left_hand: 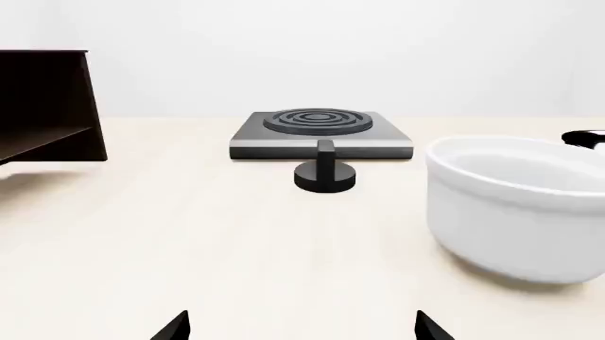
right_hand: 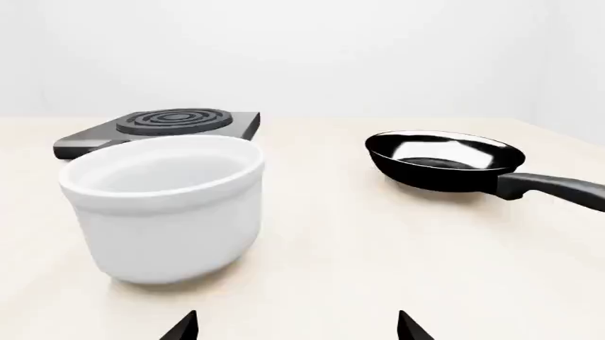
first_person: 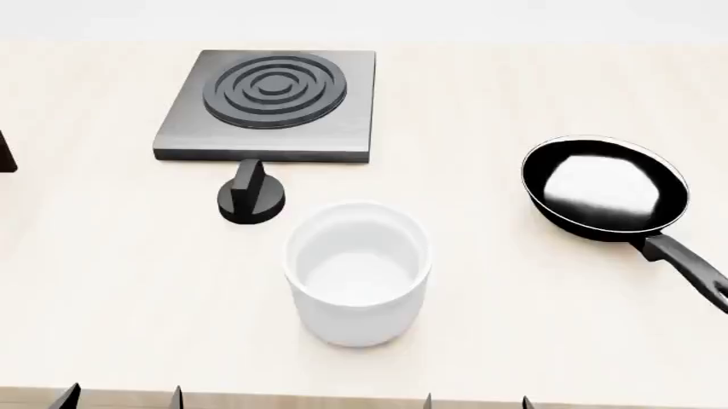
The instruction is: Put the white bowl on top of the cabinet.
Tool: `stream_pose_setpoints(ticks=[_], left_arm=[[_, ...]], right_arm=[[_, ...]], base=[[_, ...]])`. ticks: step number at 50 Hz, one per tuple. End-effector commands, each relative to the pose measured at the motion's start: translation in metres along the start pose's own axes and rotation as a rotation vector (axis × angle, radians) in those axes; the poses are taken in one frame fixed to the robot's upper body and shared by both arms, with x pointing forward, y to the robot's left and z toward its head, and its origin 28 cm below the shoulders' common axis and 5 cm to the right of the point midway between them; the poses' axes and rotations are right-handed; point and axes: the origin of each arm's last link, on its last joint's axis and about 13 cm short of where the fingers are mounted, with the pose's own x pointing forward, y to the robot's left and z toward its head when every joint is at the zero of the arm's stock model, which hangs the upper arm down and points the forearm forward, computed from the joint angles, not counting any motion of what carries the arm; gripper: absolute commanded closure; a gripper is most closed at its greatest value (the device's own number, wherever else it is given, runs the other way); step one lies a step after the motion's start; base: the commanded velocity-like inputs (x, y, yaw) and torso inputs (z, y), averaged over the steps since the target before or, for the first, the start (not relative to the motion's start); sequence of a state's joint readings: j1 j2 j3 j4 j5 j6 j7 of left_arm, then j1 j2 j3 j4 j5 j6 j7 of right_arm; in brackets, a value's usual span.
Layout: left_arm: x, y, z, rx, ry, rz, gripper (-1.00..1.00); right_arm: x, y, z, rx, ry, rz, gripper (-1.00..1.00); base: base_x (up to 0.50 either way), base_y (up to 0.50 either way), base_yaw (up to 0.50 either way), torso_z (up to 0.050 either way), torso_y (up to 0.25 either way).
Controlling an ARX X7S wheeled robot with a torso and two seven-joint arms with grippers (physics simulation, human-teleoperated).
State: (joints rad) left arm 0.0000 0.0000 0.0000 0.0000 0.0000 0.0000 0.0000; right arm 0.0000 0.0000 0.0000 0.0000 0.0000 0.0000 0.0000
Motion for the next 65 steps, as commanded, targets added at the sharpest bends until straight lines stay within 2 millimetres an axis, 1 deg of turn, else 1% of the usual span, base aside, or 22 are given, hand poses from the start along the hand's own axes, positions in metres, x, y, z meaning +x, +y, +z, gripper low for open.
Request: stream_pose_setpoints(ticks=[1, 27, 46, 49, 51, 54, 57, 60, 62, 65], left_arm=[[0.000, 0.000, 0.000, 0.000, 0.000, 0.001, -1.00], [0.000, 0.000, 0.000, 0.007, 0.010, 0.012, -1.00], [-0.001, -0.001, 0.001, 0.013, -0.013, 0.009, -1.00], [-0.001, 0.001, 0.001, 0.015, 0.004, 0.056, -1.00], [-0.003, 0.004, 0.003, 0.020, -0.034, 0.136, -1.00], [-0.005, 0.012, 0.003, -0.048, -0.038, 0.228, -1.00], [-0.003, 0.015, 0.002, -0.075, -0.032, 0.262, -1.00], [-0.002, 0.016, 0.006, -0.084, -0.044, 0.299, -1.00], [-0.006, 0.018, 0.008, -0.086, -0.055, 0.339, -1.00], [-0.015, 0.028, 0.008, -0.127, -0.063, 0.451, -1.00]], right_arm=[[0.000, 0.001, 0.000, -0.008, 0.004, 0.003, -1.00], [0.000, 0.001, -0.002, -0.005, 0.010, -0.001, -1.00], [0.000, 0.000, -0.001, 0.012, 0.007, -0.019, -1.00], [0.000, 0.001, -0.001, 0.010, 0.005, -0.017, -1.00], [0.000, 0.001, -0.002, 0.007, 0.009, -0.018, -1.00], [0.000, 0.001, -0.002, 0.003, 0.008, -0.019, -1.00], [0.000, 0.000, -0.001, 0.007, 0.007, -0.022, -1.00], [0.000, 0.000, -0.001, 0.010, 0.009, -0.026, -1.00], [0.000, 0.000, -0.001, 0.013, 0.008, -0.025, -1.00], [0.000, 0.000, -0.001, 0.019, 0.008, -0.024, -1.00]], base=[[0.00, 0.00, 0.00, 0.000, 0.000], [0.00, 0.00, 0.00, 0.000, 0.000], [0.00, 0.00, 0.00, 0.000, 0.000], [0.00, 0.00, 0.00, 0.000, 0.000], [0.00, 0.00, 0.00, 0.000, 0.000], [0.00, 0.00, 0.00, 0.000, 0.000], [0.00, 0.00, 0.00, 0.000, 0.000], [0.00, 0.00, 0.00, 0.000, 0.000], [0.00, 0.00, 0.00, 0.000, 0.000], [0.00, 0.00, 0.00, 0.000, 0.000]])
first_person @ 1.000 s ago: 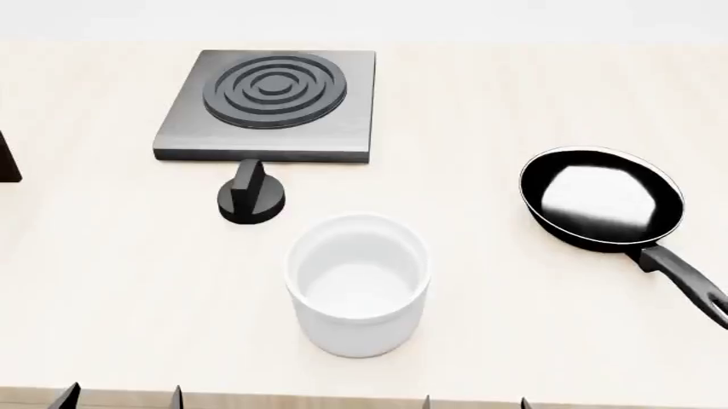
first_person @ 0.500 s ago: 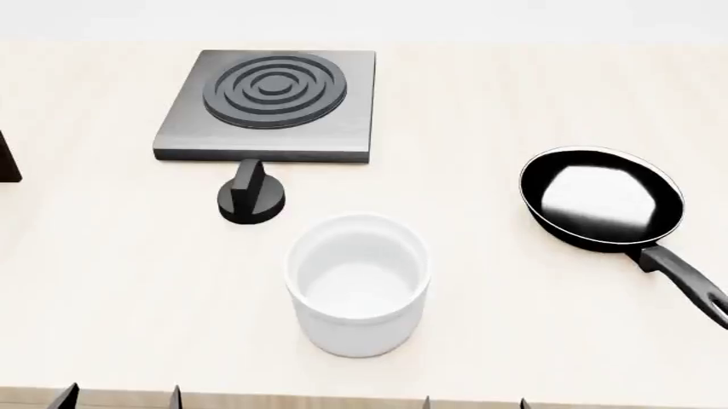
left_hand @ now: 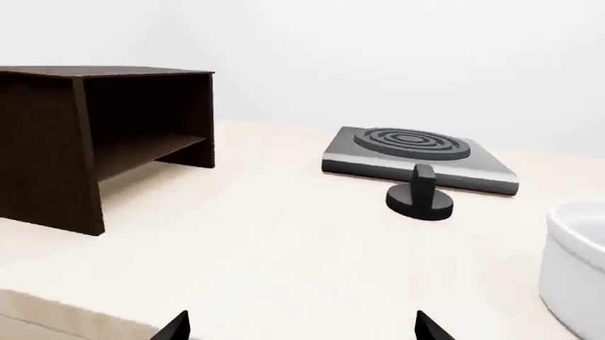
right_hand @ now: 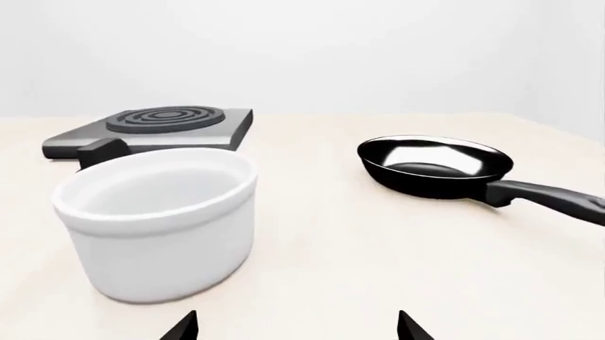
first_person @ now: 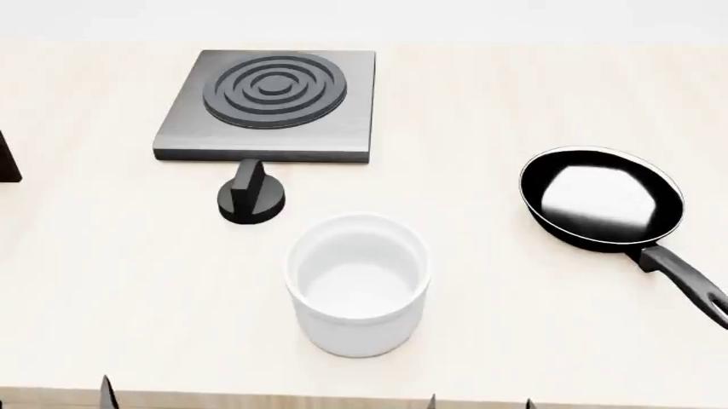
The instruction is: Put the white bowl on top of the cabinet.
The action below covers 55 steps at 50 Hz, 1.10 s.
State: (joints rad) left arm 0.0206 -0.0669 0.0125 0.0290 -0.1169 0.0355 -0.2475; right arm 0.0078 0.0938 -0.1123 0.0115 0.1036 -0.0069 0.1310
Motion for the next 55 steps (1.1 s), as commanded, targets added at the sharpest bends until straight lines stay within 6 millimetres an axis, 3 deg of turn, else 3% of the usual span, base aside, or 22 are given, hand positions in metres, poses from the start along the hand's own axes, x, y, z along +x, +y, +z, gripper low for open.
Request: stream_pose_setpoints(ticks=[1, 9, 19, 29, 34, 55], left_arm=[[-0.008, 0.019, 0.005, -0.073, -0.027, 0.238, -1.00], [-0.029, 0.057, 0.008, -0.122, -0.095, 0.569, -1.00], [-0.056, 0.090, 0.003, -0.204, -0.110, 0.849, -1.00], [-0.080, 0.109, -0.009, -0.236, -0.034, 1.190, -1.00], [-0.080, 0.108, -0.008, -0.242, -0.036, 1.193, -1.00], [-0.080, 0.107, -0.009, -0.249, -0.031, 1.167, -1.00]], right_arm=[[0.000, -0.001, 0.001, 0.011, -0.001, -0.004, -1.00], [0.000, -0.002, 0.002, 0.027, -0.003, -0.020, -1.00], [0.000, -0.002, 0.002, 0.033, 0.000, -0.029, -1.00], [0.000, -0.003, 0.004, 0.038, -0.014, -0.046, -1.00], [0.000, -0.004, 0.005, 0.035, -0.025, -0.056, -1.00], [-0.025, 0.005, 0.109, 0.070, -0.291, -0.051, -1.00]], base=[[0.00, 0.00, 0.00, 0.000, 0.000], [0.00, 0.00, 0.00, 0.000, 0.000], [0.00, 0.00, 0.00, 0.000, 0.000], [0.00, 0.00, 0.00, 0.000, 0.000], [0.00, 0.00, 0.00, 0.000, 0.000], [0.00, 0.00, 0.00, 0.000, 0.000]])
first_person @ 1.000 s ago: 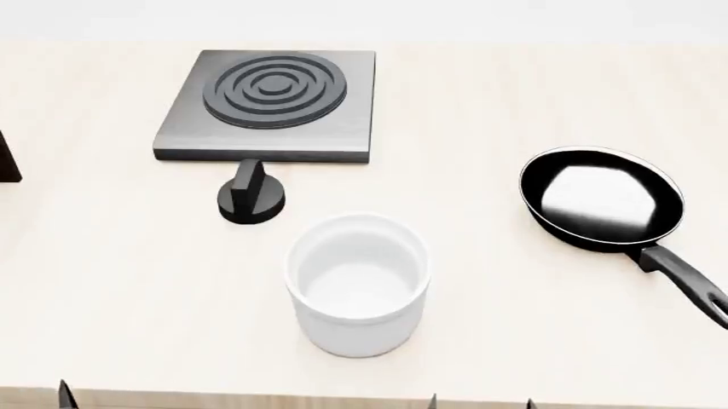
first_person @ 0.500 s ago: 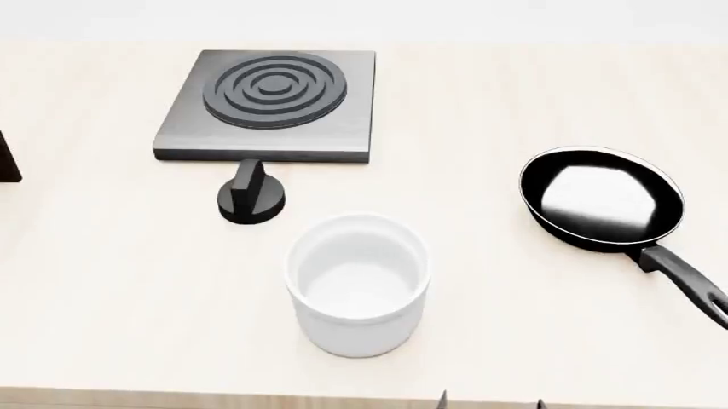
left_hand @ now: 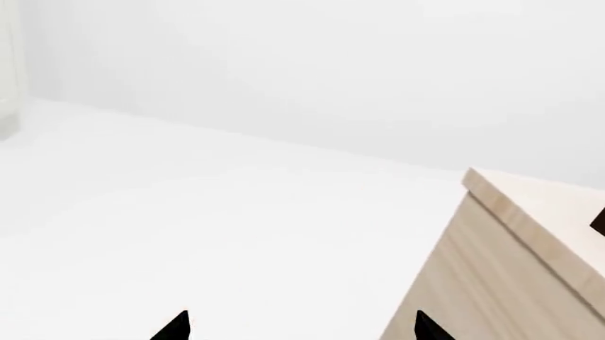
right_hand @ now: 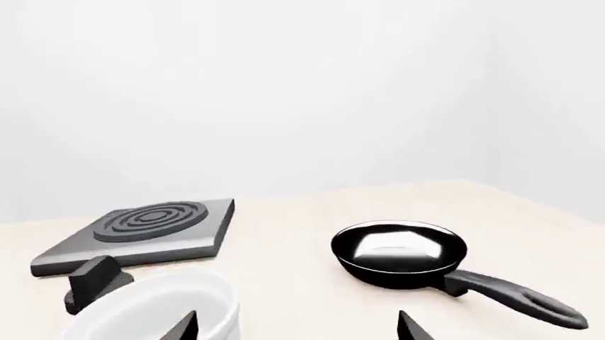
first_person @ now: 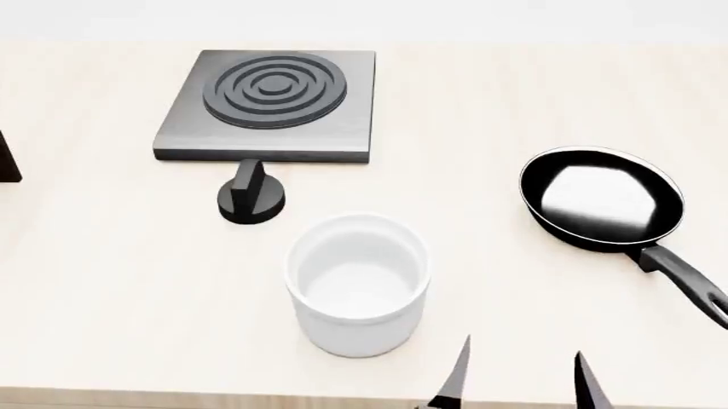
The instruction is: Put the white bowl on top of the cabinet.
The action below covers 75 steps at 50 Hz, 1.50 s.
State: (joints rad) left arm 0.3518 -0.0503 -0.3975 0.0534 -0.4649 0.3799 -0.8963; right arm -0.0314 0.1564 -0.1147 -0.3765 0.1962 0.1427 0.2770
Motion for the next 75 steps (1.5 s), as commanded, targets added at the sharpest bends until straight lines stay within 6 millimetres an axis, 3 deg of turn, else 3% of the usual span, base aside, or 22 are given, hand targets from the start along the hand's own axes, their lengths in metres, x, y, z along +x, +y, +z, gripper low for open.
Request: stream_pose_setpoints(ticks=[1, 18, 61, 75], left_arm=[[0.001, 0.002, 0.000, -0.004, 0.004, 0.018, -1.00], [0.002, 0.006, 0.002, -0.011, 0.000, 0.035, -1.00], [0.002, 0.005, 0.000, -0.016, 0.017, 0.025, -1.00], [0.002, 0.005, 0.000, -0.017, 0.022, 0.022, -1.00]], right_arm=[[-0.007, 0.010, 0.052, 0.005, -0.133, 0.036, -1.00], [-0.018, 0.013, 0.080, 0.012, -0.235, 0.047, -1.00], [-0.019, 0.015, 0.081, 0.040, -0.244, 0.077, -1.00], [-0.019, 0.014, 0.082, 0.051, -0.248, 0.074, -1.00]], base=[[0.00, 0.00, 0.00, 0.000, 0.000], [0.00, 0.18, 0.00, 0.000, 0.000], [0.00, 0.50, 0.00, 0.000, 0.000], [0.07, 0.02, 0.00, 0.000, 0.000]])
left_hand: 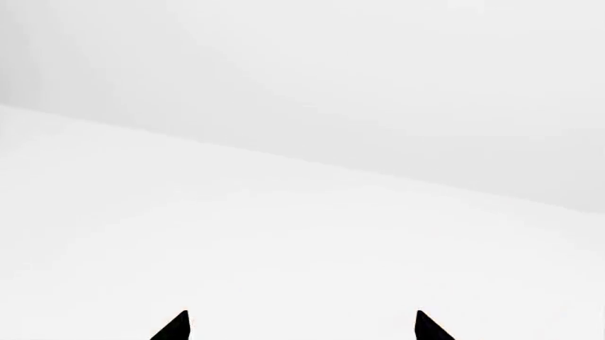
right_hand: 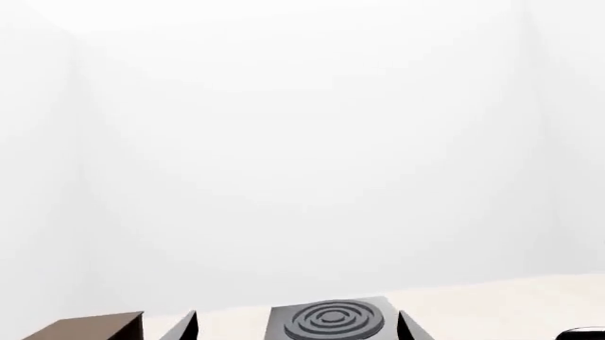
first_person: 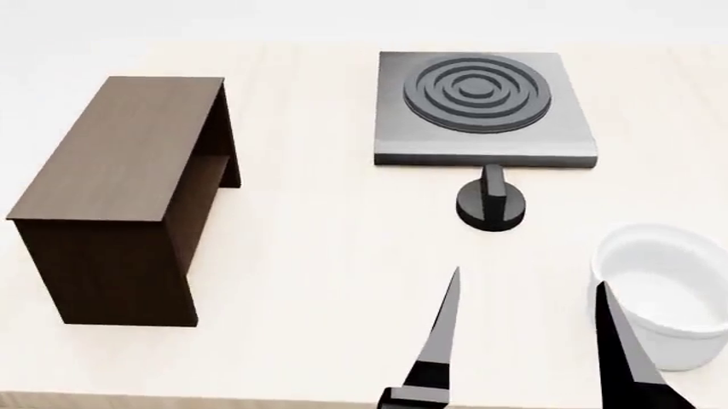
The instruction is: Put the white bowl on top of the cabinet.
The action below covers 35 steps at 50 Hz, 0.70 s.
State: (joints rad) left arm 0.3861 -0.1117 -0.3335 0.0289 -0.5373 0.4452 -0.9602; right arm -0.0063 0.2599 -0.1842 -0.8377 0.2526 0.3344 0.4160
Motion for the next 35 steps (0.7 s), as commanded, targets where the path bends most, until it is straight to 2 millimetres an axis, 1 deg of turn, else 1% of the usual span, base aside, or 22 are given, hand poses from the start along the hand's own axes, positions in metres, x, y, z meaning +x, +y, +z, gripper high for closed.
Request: stream_pose_setpoints(ticks=[1, 9, 10, 22, 24, 31, 35], left_arm=[[-0.0001, -0.0006, -0.0006, -0.003, 0.005, -0.002, -1.00], [0.0002, -0.0012, -0.0007, -0.004, 0.007, -0.004, -1.00], [0.0000, -0.0018, -0.0019, -0.003, 0.009, -0.007, -1.00], [0.0000, -0.0016, -0.0017, -0.004, 0.011, -0.006, -1.00], [-0.0001, -0.0016, -0.0017, -0.004, 0.011, -0.006, -1.00], [-0.0001, -0.0014, -0.0016, -0.004, 0.012, -0.007, -1.00], [0.0000, -0.0011, -0.0016, -0.005, 0.012, -0.006, -1.00]], right_arm=[[-0.0004, -0.0008, 0.0018, 0.013, -0.009, 0.002, -1.00], [-0.0002, -0.0006, 0.0022, 0.024, -0.008, 0.008, -1.00], [-0.0007, 0.0010, 0.0029, -0.003, -0.012, 0.017, -1.00], [-0.0008, 0.0015, 0.0039, -0.014, -0.015, 0.016, -1.00], [-0.0010, 0.0016, 0.0042, -0.016, -0.018, 0.017, -1.00], [-0.0010, 0.0012, 0.0043, -0.008, -0.018, 0.016, -1.00], [-0.0008, 0.0007, 0.0046, 0.012, -0.020, 0.009, -1.00]], base=[[0.50, 0.00, 0.00, 0.000, 0.000], [0.50, 0.00, 0.00, 0.000, 0.000], [0.00, 0.00, 0.00, 0.000, 0.000], [0.00, 0.00, 0.00, 0.000, 0.000], [0.00, 0.23, 0.00, 0.000, 0.000], [0.07, 0.48, 0.00, 0.000, 0.000], [0.03, 0.06, 0.00, 0.000, 0.000]])
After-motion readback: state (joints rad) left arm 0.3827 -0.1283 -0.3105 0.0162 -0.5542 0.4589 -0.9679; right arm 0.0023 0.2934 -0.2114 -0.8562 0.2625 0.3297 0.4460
